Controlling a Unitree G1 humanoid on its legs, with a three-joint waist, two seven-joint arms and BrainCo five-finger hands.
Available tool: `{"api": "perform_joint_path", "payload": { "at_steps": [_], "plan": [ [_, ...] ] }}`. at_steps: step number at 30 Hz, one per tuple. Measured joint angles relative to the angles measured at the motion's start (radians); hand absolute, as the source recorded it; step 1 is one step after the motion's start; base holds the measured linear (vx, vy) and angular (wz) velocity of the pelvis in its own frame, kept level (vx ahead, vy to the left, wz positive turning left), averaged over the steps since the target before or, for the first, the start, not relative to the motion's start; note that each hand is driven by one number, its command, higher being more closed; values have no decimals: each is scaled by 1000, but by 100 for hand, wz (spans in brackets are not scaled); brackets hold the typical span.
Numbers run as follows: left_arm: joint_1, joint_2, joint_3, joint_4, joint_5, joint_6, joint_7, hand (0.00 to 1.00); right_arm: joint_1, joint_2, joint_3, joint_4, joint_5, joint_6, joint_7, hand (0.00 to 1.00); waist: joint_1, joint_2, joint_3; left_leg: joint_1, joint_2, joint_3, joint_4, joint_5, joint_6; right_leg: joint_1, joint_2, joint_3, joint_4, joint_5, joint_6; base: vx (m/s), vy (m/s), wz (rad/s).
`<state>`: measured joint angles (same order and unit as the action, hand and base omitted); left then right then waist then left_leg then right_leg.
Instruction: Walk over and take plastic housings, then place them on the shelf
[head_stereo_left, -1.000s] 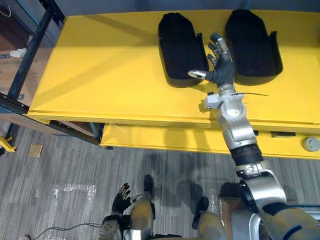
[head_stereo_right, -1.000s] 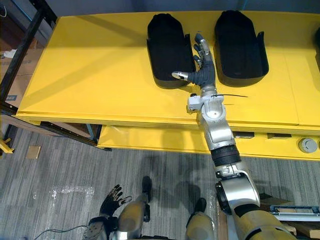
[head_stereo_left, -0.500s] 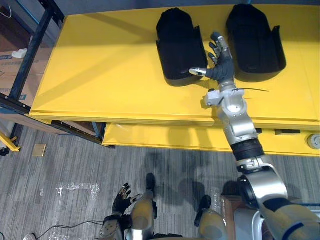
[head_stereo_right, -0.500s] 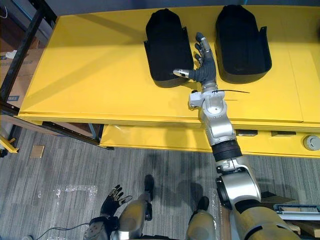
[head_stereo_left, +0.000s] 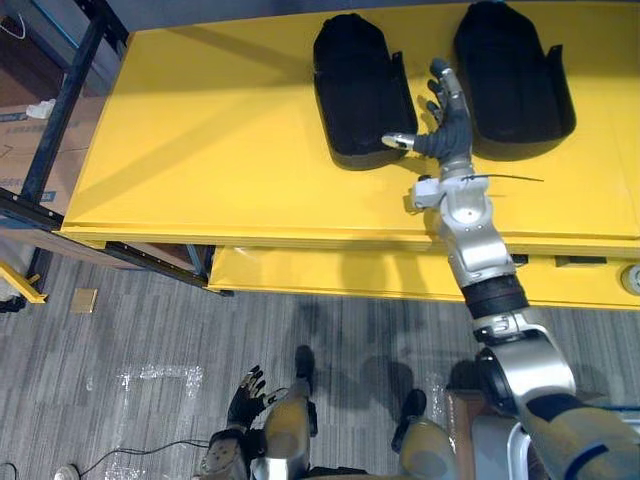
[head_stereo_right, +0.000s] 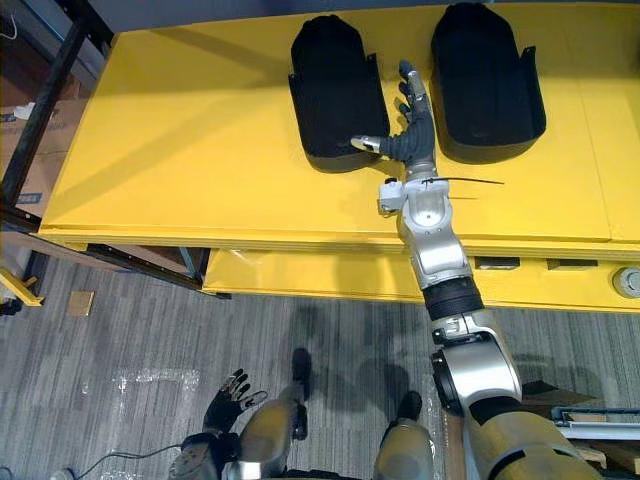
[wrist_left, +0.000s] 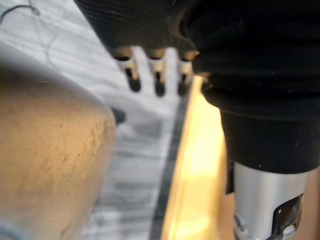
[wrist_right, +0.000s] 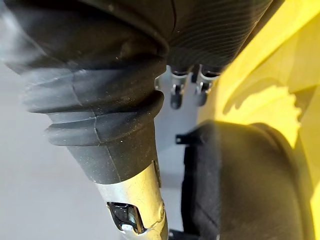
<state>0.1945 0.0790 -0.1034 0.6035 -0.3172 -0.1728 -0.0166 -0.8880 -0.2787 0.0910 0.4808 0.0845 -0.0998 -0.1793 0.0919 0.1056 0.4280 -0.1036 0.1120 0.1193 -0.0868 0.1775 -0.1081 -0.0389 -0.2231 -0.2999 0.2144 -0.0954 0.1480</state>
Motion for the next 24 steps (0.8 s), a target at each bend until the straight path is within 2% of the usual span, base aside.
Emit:
{"api": "perform_joint_path", "payload": {
  "at_steps": [9,24],
  "plan": [
    [-1,0,0,2,0,0,-4,0,0,0,17,2,21,0,71,0,0,0,0,0,0,0,0,0,0,0,0,0,0,0,0,0,0,0],
    [-5,1,0,6,1,1,-7,0,0,0,63,-1,50,1,144,0,-1,0,0,0,0,2,0,0,0,0,0,0,0,0,0,0,0,0]
  ]
}}
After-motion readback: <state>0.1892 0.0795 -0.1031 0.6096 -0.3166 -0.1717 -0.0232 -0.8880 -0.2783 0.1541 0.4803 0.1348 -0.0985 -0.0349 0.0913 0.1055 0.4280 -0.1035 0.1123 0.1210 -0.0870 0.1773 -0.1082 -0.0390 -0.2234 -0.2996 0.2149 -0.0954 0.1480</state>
